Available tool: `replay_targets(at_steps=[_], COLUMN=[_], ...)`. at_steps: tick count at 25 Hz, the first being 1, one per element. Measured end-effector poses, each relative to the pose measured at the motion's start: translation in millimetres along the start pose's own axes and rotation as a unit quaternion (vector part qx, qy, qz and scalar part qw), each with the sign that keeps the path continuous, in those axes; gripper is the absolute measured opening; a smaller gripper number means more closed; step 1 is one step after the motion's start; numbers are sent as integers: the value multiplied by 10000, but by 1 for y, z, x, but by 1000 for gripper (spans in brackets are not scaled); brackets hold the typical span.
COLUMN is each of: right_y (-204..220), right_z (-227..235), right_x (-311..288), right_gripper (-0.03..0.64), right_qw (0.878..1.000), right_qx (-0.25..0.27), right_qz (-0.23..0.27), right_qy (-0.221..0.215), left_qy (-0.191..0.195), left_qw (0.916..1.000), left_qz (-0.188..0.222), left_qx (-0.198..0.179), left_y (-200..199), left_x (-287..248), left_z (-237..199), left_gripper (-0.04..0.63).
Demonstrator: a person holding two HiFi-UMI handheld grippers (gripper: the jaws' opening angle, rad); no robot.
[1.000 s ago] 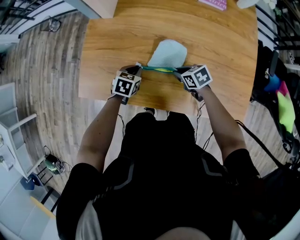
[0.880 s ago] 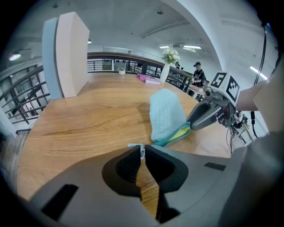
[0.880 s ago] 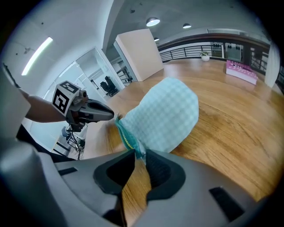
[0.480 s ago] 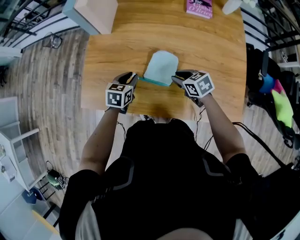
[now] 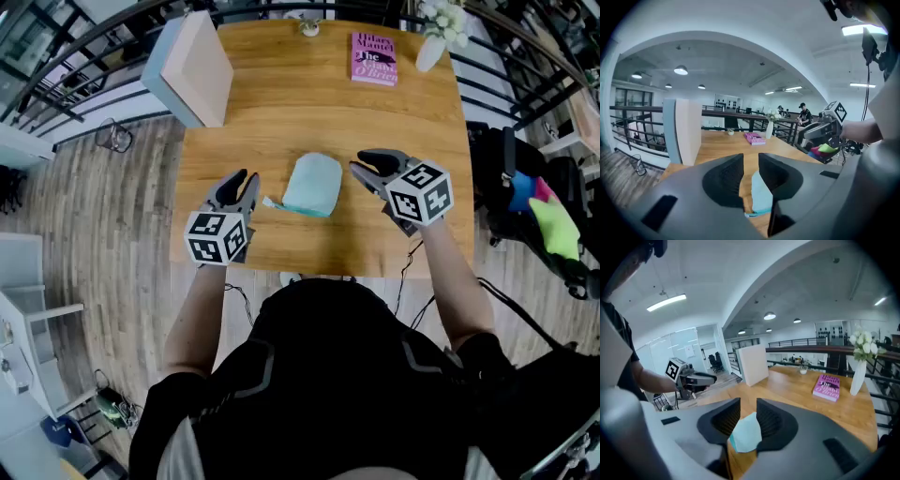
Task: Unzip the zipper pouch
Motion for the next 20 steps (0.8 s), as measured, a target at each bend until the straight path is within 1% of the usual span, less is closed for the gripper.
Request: replay_targets(at_steps=[5,8,11,14,16,17,18,20], right_y=[-50,-71,-90,-106,-114,-118,-122,-130], right_z=[-13,-18,-23,-27,-29,-30,-31,-30], right_x=[45,69,92,113,124,129,133,141], right_gripper=[117,120,109,87,59,57,56,42], right_qw=[9973,9935,9882,9824,9784,9768,9752,9719], right_qx=[280,587,663,661,674,693,717,739], right_qz=[678,953,1323,1674,1858,1927,1987,2108], right_qy=[37,217,388,508,602,630,659,741], left_qy=[-142,-205,-267,-277,-329,-359,-400,-521], left_qw=[9977,9951,9920,9891,9872,9858,9844,9818], left_qz=[651,904,1141,1372,1541,1630,1702,1784], left_qx=[-151,-357,-478,-451,-258,-188,-195,-386], left_y=[-56,-85,-107,-127,-140,-147,-154,-167], left_x=[24,36,50,63,71,76,79,84], left_z=[13,24,34,45,48,49,51,54], left_gripper=[107,107,107,107,100,91,76,52])
Point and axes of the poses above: the fingertips, and each gripper's own axes: x backward along the fingers, z to its right, y out of its underside, the point moved 4 cm from there along x, backward along the fingers, and after that the axes turned 4 degrees about -x, right-handed, at the moved point
